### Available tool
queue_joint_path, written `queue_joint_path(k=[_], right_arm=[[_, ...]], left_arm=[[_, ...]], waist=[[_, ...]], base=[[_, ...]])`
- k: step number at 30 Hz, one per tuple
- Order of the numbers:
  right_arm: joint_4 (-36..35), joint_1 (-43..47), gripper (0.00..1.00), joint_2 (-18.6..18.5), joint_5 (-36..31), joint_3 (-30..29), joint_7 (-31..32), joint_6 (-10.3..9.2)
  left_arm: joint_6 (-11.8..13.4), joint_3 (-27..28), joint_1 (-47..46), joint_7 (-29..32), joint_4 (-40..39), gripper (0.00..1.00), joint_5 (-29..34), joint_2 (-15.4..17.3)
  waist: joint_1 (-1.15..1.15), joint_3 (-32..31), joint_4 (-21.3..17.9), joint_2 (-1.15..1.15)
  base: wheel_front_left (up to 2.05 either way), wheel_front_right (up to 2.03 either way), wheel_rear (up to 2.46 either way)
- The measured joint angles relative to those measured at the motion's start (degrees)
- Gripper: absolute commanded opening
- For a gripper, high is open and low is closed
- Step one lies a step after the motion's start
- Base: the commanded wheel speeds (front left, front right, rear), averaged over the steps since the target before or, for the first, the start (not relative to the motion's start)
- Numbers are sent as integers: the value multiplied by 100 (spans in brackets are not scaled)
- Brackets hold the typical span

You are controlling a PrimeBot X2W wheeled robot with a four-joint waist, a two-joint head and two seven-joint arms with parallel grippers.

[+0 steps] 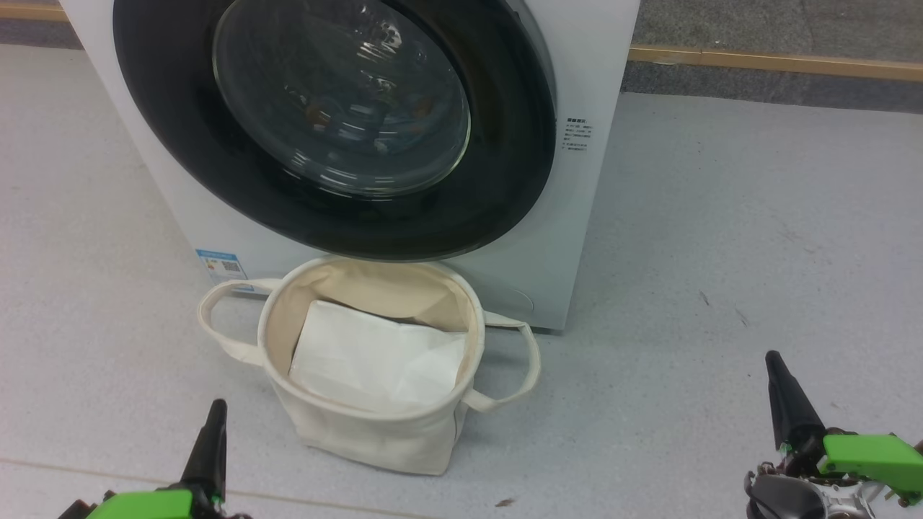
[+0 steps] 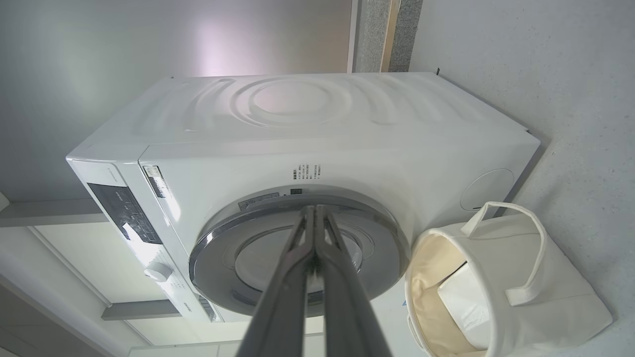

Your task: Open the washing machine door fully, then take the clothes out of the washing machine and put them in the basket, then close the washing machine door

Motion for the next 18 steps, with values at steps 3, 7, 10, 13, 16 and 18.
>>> queue_joint_path(k=[3, 7, 10, 13, 16, 18], right_arm=[[0, 0, 0, 0, 0, 0, 0, 0], [0, 0, 0, 0, 0, 0, 0, 0], [0, 0, 0, 0, 0, 0, 0, 0], [0, 0, 0, 0, 0, 0, 0, 0], [0, 0, 0, 0, 0, 0, 0, 0], [0, 0, 0, 0, 0, 0, 0, 0]], left_arm=[[0, 0, 0, 0, 0, 0, 1, 0], [0, 0, 0, 0, 0, 0, 0, 0], [0, 0, 0, 0, 0, 0, 0, 0], [0, 0, 0, 0, 0, 0, 0, 0], [0, 0, 0, 0, 0, 0, 1, 0], [0, 0, 0, 0, 0, 0, 1, 0]], waist=[[0, 0, 0, 0], [0, 0, 0, 0], [0, 0, 0, 0], [0, 0, 0, 0], [0, 0, 0, 0], [0, 0, 0, 0]], base=[[0, 0, 0], [0, 0, 0], [0, 0, 0], [0, 0, 0], [0, 0, 0], [0, 0, 0]])
